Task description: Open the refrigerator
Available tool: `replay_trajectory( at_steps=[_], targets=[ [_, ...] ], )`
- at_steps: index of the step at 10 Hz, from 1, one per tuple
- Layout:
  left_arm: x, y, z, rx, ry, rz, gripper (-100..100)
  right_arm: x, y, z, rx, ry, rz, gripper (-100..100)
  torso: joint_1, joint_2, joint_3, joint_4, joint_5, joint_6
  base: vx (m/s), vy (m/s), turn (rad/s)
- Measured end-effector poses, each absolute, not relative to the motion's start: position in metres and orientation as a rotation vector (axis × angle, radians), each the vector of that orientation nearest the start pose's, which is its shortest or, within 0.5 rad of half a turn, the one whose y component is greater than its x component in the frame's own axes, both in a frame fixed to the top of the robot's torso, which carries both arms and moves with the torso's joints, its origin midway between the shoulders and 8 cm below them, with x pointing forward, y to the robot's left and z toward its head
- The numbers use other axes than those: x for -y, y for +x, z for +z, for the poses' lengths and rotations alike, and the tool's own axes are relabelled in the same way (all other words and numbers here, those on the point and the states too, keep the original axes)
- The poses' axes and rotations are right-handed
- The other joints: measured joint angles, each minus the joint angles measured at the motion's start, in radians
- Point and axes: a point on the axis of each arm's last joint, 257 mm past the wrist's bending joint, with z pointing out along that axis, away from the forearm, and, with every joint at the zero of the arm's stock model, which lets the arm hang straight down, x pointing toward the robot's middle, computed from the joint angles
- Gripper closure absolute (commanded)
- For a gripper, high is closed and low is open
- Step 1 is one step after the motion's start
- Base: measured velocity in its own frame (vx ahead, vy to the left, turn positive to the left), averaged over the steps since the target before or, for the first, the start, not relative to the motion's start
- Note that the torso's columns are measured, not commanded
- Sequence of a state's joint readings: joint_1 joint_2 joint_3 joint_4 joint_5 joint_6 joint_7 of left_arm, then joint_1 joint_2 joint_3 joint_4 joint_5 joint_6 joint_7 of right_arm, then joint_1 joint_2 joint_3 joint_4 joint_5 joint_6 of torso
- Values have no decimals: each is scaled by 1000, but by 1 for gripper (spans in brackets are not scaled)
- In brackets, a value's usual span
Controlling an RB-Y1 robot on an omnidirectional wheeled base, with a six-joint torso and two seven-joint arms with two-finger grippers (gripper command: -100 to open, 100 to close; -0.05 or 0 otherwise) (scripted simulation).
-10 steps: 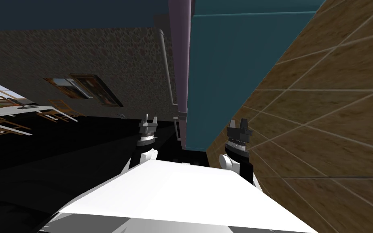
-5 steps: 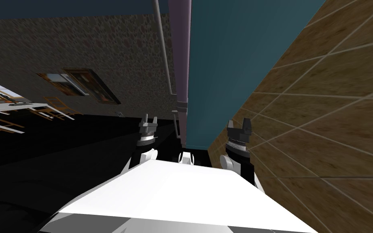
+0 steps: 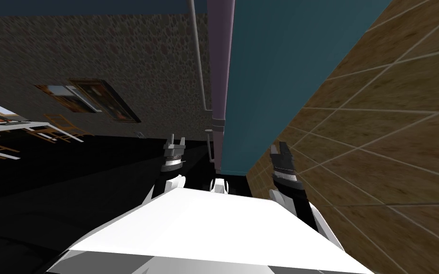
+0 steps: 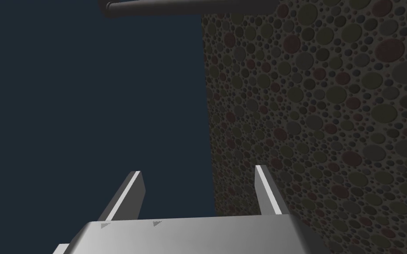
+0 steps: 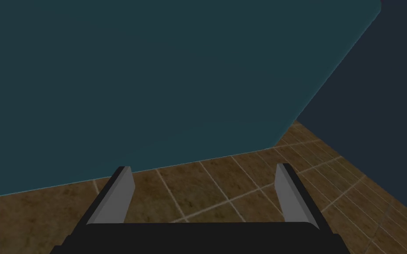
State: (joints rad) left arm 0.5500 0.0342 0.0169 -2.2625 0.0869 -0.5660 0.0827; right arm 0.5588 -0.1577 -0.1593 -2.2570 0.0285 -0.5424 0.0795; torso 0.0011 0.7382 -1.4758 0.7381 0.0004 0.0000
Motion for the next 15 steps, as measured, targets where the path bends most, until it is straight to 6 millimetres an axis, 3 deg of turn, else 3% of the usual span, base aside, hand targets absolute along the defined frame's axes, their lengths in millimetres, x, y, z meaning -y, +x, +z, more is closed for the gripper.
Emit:
replay_trajectory(
  at_steps=[7,15],
  targets=[
    [-297,330,14,-557,-714,-1398,0,358,329,-27,-1093,354,644,-100,-1,-1,-1,0,0,0,-19,125,-41],
    [-297,330,14,-557,-714,-1398,0,430,304,-57,-1361,179,153,-100,-1,-1,-1,0,0,0,-12,122,-29]
  ],
)
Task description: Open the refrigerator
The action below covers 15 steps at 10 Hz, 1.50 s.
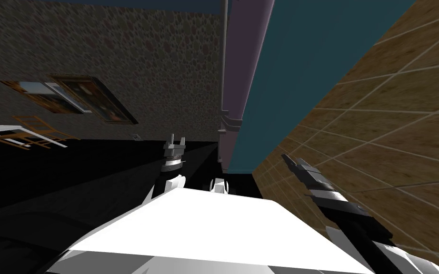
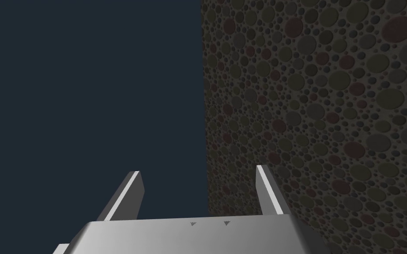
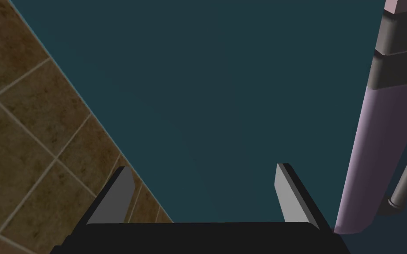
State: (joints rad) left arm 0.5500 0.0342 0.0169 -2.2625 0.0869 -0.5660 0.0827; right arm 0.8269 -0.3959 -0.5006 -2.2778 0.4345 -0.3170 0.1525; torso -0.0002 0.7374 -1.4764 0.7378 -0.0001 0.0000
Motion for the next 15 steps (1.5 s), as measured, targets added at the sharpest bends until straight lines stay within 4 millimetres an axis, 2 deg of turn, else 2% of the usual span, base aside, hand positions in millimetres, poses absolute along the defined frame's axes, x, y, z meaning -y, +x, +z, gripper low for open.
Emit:
replay_trajectory(
  at_steps=[7,10,12,15],
  targets=[
    [-297,330,14,-557,-714,-1398,0,484,281,-51,-1497,-7,-232,-100,4,0,0,0,1,0,11,119,-4],
    [-297,330,14,-557,-714,-1398,0,503,273,-39,-1527,-97,-381,-100,-2,0,0,0,-1,0,31,124,20],
    [-297,330,14,-557,-714,-1398,0,517,267,-28,-1548,-188,-506,-100,1,-2,-1,0,0,0,58,132,39],
    [-297,330,14,-557,-714,-1398,0,528,262,-8,-1559,-316,-662,-100,2,1,1,0,1,0,56,144,68]
  ],
)
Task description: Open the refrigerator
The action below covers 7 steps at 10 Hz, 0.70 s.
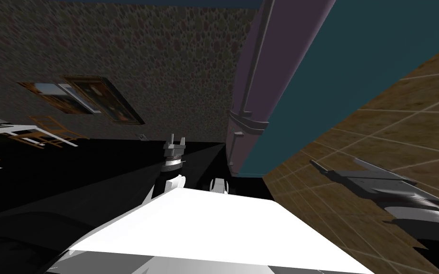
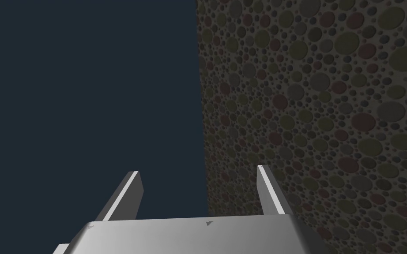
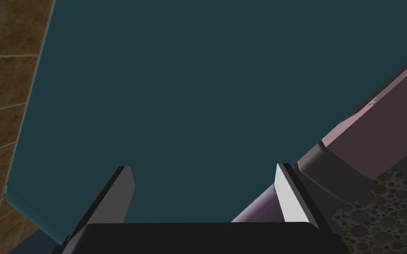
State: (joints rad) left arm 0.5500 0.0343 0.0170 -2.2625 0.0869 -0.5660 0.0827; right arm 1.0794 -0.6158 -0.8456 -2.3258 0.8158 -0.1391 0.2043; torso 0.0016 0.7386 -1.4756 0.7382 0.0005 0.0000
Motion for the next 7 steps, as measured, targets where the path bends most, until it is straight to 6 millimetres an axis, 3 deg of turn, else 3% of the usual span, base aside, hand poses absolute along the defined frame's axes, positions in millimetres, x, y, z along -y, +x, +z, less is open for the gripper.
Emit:
replay_trajectory(
  at_steps=[7],
  targets=[
    [-297,330,14,-557,-714,-1398,0,538,269,44,-1505,-640,-971,-100,-5,2,2,1,-2,0,99,132,84]
  ],
)
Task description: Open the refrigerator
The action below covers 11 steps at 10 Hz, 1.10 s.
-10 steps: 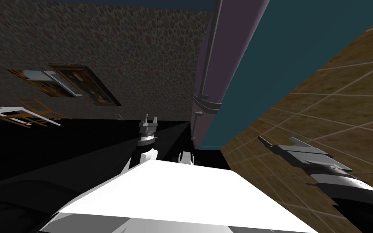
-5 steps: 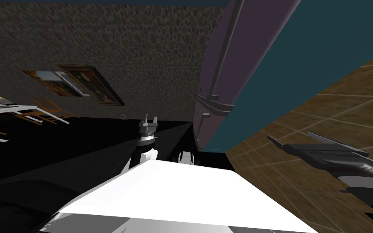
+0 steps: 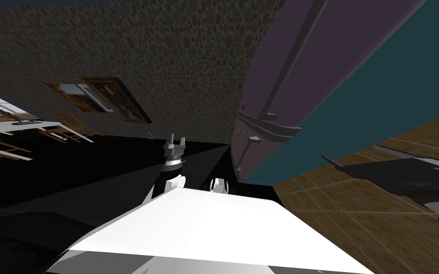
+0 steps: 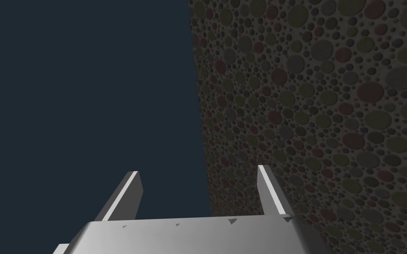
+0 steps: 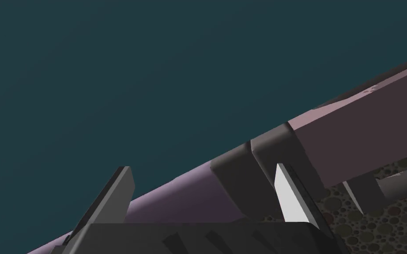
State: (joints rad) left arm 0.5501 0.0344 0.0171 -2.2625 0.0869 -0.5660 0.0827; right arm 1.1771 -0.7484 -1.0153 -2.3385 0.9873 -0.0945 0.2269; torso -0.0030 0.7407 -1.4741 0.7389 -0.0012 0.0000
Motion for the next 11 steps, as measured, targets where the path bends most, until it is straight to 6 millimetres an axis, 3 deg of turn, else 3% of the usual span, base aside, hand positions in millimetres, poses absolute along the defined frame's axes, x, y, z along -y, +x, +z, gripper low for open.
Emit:
replay_trajectory(
  at_steps=[6,11],
  targets=[
    [-297,330,14,-557,-714,-1398,0,518,288,93,-1378,-950,-1184,-100,0,-2,-1,-1,0,0,131,131,89],
    [-297,330,14,-557,-713,-1398,0,496,300,101,-1316,-1131,-1250,-100,14,-23,-20,-4,14,-15,39,66,18]
  ],
)
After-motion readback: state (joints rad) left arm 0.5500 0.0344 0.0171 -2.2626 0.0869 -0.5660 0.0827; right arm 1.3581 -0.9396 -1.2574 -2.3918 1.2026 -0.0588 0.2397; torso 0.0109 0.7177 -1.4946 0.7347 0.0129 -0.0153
